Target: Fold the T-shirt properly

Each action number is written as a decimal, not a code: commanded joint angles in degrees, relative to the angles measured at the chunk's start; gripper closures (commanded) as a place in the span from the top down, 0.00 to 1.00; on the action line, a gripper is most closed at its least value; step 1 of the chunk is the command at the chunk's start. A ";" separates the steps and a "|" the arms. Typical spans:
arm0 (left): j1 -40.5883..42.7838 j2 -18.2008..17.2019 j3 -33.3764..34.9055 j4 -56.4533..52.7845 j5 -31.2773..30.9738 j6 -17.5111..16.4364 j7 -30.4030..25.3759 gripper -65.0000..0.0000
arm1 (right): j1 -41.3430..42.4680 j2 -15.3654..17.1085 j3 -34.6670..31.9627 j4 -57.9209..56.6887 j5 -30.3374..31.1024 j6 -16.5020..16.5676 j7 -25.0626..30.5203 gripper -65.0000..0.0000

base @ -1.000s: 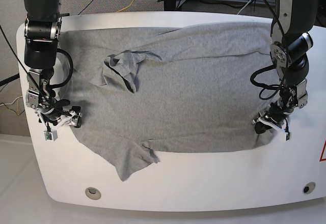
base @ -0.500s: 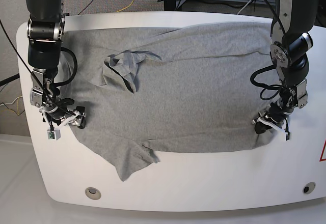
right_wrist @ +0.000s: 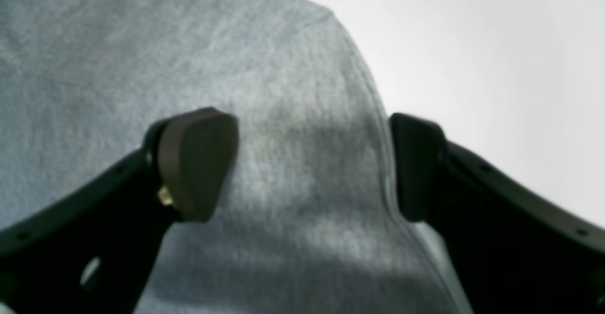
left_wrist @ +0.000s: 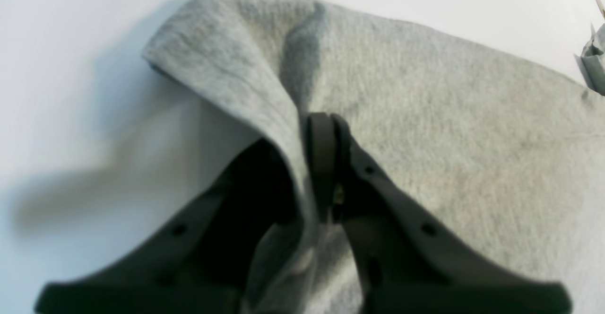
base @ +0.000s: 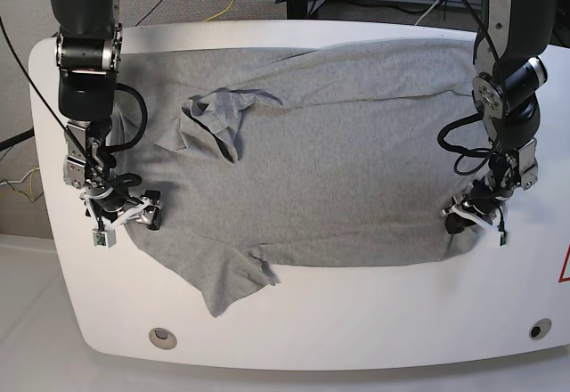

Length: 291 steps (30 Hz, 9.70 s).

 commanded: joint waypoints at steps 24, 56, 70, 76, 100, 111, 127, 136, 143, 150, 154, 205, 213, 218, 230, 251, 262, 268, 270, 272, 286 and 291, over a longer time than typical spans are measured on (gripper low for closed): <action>-1.39 -0.59 0.10 0.76 0.21 -0.01 0.31 0.10 | -1.67 -0.13 0.11 0.58 0.45 0.44 -2.12 0.27; 0.19 -1.91 -0.25 0.76 -0.06 -3.00 6.55 0.09 | -2.29 1.54 5.91 10.25 0.10 -0.09 -12.85 0.06; -1.13 -2.97 -0.34 6.21 -0.14 -4.36 15.96 0.09 | -3.96 1.63 7.93 17.73 -0.07 -0.17 -18.21 0.07; 0.72 -2.26 -0.43 18.61 -0.14 -4.36 25.10 0.09 | -3.61 1.45 7.93 17.99 -0.07 -0.17 -19.71 0.07; 12.50 7.50 3.53 59.49 0.03 -4.36 43.65 0.09 | -6.33 1.19 8.28 39.97 0.19 -5.10 -32.89 0.07; 18.21 7.32 3.53 65.46 0.03 -4.36 43.83 0.09 | -11.61 1.10 12.41 48.67 0.01 -5.19 -35.09 0.07; 26.30 7.14 3.44 76.01 0.12 -4.36 43.83 0.09 | -16.18 1.10 14.44 53.51 0.01 -5.19 -36.67 0.07; 23.75 5.12 3.27 75.40 0.30 -4.36 43.56 0.12 | -16.18 1.10 14.17 53.42 0.01 -5.19 -36.67 0.07; 18.39 1.87 2.39 65.90 0.12 -4.36 41.01 0.51 | -16.26 0.40 14.08 53.42 0.01 -5.19 -36.67 0.07; 12.94 0.37 0.80 52.54 0.03 -4.36 32.57 0.69 | -16.26 0.13 14.08 53.42 -0.07 -5.19 -36.67 0.07; 8.89 -0.42 0.54 43.49 0.03 -4.36 29.23 0.69 | -16.35 0.22 14.08 53.33 -0.07 -5.10 -36.67 0.07; -1.13 1.43 -1.13 10.43 -0.14 -4.36 12.09 0.70 | -16.70 2.24 14.08 53.42 -0.07 -5.01 -36.67 0.07; -1.30 2.92 -1.13 10.61 -0.14 -4.36 12.00 0.70 | -16.70 2.24 14.08 53.42 -0.07 -5.01 -36.67 0.07; -2.01 3.01 -1.13 10.61 -0.14 -4.36 12.09 0.70 | -16.70 2.15 14.08 53.42 -0.07 -5.01 -36.67 0.07; -1.92 2.84 -1.13 10.61 -0.14 -4.36 12.36 0.20 | -16.70 2.07 14.08 53.33 -0.07 -5.01 -36.67 0.07; -1.92 0.64 -1.13 10.69 -0.06 -4.36 16.05 0.04 | -16.70 1.98 14.17 53.24 -0.07 -5.01 -36.67 0.07; -2.45 -1.38 -1.13 10.69 -0.14 -4.36 19.48 0.04 | -17.23 1.89 14.35 53.24 -0.07 -5.01 -36.67 0.07; -3.41 -1.65 -1.13 10.69 -0.14 -4.36 21.76 0.04 | -17.94 1.89 14.44 53.42 -0.07 -5.01 -36.67 0.07; -3.50 -2.44 -1.13 10.69 -0.14 -4.36 22.47 0.04 | -18.02 1.89 14.44 53.42 -0.07 -5.01 -36.67 0.07; -3.50 -2.88 -1.13 10.69 -0.14 -4.36 23.26 0.04 | -18.11 1.89 14.44 53.42 -0.07 -5.01 -36.67 0.07; -4.38 -3.05 -1.13 12.63 -0.14 -4.36 30.55 0.04 | -18.29 1.89 14.52 53.42 0.01 -5.10 -36.67 0.07; -3.15 -2.35 -1.22 21.95 -0.06 -4.36 37.41 0.04 | -18.29 1.80 14.52 53.42 0.10 -5.10 -36.67 0.07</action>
